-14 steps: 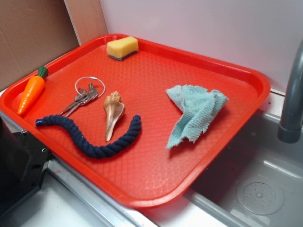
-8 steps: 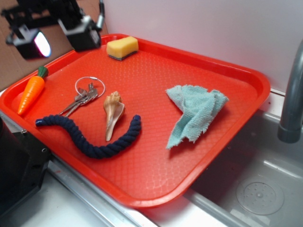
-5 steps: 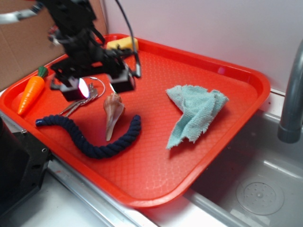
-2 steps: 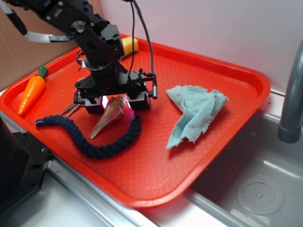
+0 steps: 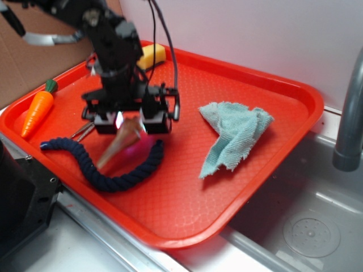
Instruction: Grab the shell.
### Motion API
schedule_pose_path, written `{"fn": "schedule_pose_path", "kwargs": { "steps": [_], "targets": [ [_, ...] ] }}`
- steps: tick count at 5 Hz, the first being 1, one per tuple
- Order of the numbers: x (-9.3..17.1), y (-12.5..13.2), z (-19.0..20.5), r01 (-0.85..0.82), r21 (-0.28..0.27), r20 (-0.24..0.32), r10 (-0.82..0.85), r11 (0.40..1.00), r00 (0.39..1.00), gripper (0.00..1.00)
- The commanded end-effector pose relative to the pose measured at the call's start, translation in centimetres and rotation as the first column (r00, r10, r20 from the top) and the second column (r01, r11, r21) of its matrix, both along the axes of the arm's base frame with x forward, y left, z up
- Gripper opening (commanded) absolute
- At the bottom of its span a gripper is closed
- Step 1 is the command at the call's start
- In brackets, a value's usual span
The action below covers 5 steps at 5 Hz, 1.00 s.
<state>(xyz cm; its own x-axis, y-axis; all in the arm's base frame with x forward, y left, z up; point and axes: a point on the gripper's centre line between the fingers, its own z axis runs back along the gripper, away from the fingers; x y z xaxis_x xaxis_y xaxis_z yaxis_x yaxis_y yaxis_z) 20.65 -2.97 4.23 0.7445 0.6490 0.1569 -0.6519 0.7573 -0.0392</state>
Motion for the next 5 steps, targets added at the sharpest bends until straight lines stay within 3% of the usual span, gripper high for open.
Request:
{"fn": "schedule_pose_path", "kwargs": {
  "steps": [1, 2, 3, 4, 5],
  "targets": [
    [3.0, 1.8, 8.2, 0.203, -0.061, 0.003, -0.204, 0.977, 0.979, 0.00],
    [3.1, 2.4, 12.6, 0.358, -0.054, -0.022, -0.360, 0.932, 0.933, 0.00],
    [2.6, 3.1, 15.2, 0.467, -0.030, -0.009, -0.468, 0.884, 0.884, 0.00],
    [2.7, 3.0, 15.3, 0.491, -0.023, -0.034, -0.492, 0.871, 0.870, 0.00],
    [3.7, 2.8, 13.9, 0.443, -0.030, -0.095, -0.444, 0.896, 0.891, 0.00]
  ]
}}
